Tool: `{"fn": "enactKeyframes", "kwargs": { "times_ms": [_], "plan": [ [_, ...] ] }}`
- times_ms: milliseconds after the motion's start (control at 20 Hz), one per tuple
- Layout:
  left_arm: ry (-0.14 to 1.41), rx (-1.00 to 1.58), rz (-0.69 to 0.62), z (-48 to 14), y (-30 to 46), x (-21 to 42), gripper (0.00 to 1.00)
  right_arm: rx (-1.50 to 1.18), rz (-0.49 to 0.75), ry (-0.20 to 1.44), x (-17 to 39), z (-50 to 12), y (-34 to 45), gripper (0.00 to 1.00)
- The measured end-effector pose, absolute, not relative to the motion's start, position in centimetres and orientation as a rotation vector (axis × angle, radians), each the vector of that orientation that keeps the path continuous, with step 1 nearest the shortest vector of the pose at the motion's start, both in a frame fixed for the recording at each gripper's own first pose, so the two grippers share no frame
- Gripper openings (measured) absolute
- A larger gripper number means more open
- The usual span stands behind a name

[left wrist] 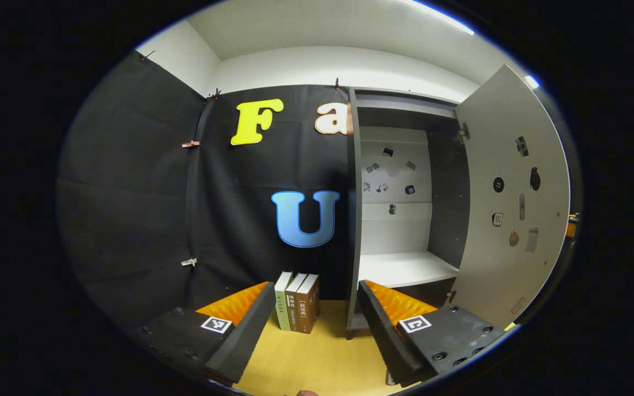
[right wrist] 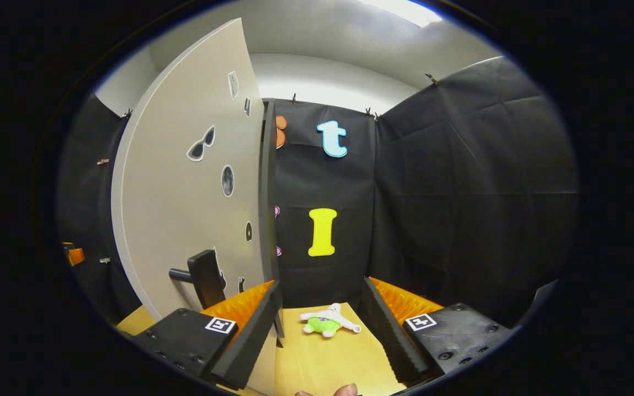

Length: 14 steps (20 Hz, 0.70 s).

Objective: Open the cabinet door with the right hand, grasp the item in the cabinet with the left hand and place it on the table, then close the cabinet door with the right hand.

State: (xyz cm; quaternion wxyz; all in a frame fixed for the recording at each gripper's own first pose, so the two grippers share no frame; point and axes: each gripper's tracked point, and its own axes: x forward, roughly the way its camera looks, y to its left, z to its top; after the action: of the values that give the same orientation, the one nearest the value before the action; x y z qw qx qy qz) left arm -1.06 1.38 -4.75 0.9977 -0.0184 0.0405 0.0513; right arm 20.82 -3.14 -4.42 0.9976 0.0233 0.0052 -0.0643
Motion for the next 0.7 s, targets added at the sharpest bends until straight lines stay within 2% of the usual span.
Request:
{"fn": "enactKeyframes", "kwargs": {
  "times_ms": [300,350,500,700],
  "plan": [
    [0.080,-0.031,0.082,-4.8,2.4,-0.7,0.94,0.050,-0.106,0.011,20.1,-4.4,1.3,0.96],
    [0.081,-0.030,0.079,-4.9,2.5,-0.7,0.94,0.049,-0.105,0.011,18.2,-3.4,0.1,0.96],
    [0.083,-0.021,0.065,-5.0,2.6,-0.4,0.92,0.061,-0.105,0.011,18.5,-3.5,1.4,0.96],
    [0.077,-0.012,0.044,-4.9,2.5,0.0,0.94,0.063,-0.091,0.010,18.6,-3.6,3.3,0.96]
  ]
}}
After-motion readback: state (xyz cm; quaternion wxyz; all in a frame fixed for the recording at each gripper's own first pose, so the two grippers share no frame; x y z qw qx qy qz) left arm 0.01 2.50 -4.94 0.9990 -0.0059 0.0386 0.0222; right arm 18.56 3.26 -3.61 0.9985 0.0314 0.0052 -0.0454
